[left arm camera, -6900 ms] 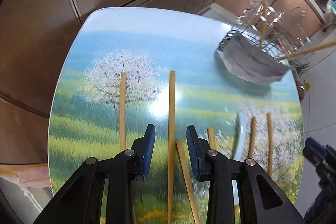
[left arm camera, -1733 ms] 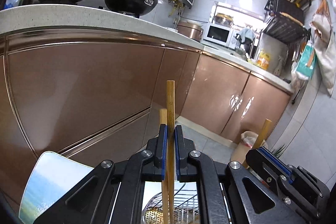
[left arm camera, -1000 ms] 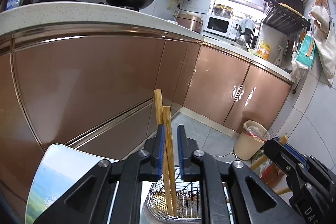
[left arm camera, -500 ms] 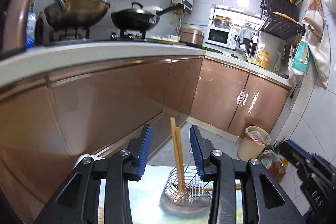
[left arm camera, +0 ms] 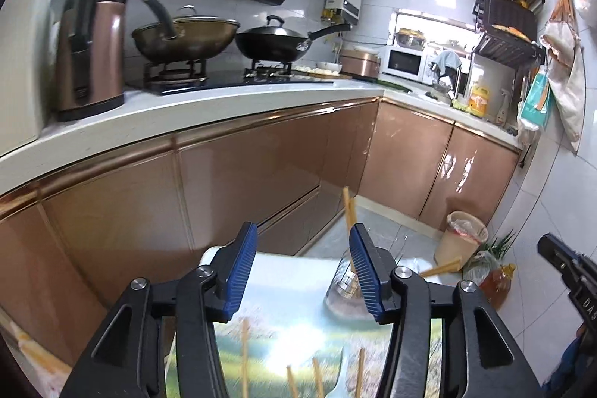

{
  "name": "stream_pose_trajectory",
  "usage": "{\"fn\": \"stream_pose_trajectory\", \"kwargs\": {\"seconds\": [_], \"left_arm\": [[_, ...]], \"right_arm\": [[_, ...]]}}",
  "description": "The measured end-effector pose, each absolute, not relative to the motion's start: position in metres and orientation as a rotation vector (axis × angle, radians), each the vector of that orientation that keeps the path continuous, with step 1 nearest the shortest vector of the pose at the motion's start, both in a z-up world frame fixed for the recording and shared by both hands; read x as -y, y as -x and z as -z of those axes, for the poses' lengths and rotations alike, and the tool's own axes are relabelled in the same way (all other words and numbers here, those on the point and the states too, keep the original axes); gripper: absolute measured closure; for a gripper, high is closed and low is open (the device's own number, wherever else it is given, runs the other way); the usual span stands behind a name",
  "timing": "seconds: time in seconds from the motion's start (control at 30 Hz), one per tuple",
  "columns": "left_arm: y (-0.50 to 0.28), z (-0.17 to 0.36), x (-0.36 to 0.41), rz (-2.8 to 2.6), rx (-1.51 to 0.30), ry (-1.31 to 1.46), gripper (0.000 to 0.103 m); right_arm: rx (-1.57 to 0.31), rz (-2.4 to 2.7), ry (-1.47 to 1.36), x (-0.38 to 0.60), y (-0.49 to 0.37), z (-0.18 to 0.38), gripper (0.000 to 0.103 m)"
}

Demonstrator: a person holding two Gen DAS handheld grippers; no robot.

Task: Organize utensils
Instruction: 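Move both open tools back down over the remaining chopsticks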

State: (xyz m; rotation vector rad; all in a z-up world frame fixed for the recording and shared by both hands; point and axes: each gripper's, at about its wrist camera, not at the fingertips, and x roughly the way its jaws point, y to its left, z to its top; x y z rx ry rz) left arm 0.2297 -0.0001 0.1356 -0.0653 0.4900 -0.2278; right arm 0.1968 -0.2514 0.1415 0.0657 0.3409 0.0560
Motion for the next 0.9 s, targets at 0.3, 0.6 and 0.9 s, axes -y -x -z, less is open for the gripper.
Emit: {"fn": "stream_pose_trajectory", "kwargs": {"seconds": [0.3,0.6,0.9], "left_arm": [[-0.199,-0.122,-0.015,0.178,-0.553,-0.019,0.052],[-0.206,-0.092,-0.028,0.163,-0.641,0.001,0.052],[-0.239,-0.039,-0.034,0.153,-0.808,0.010,0.052]], "right_arm": [[-0.391,-0.084,-0.029,0.234,-0.165,-0.133,0.086],[-0.441,-0.107,-0.030,0.229,-0.169,-0.117,0.086],[-0.589,-0.161,-0.025,0.217,-0.203,-0.075,0.086]]}}
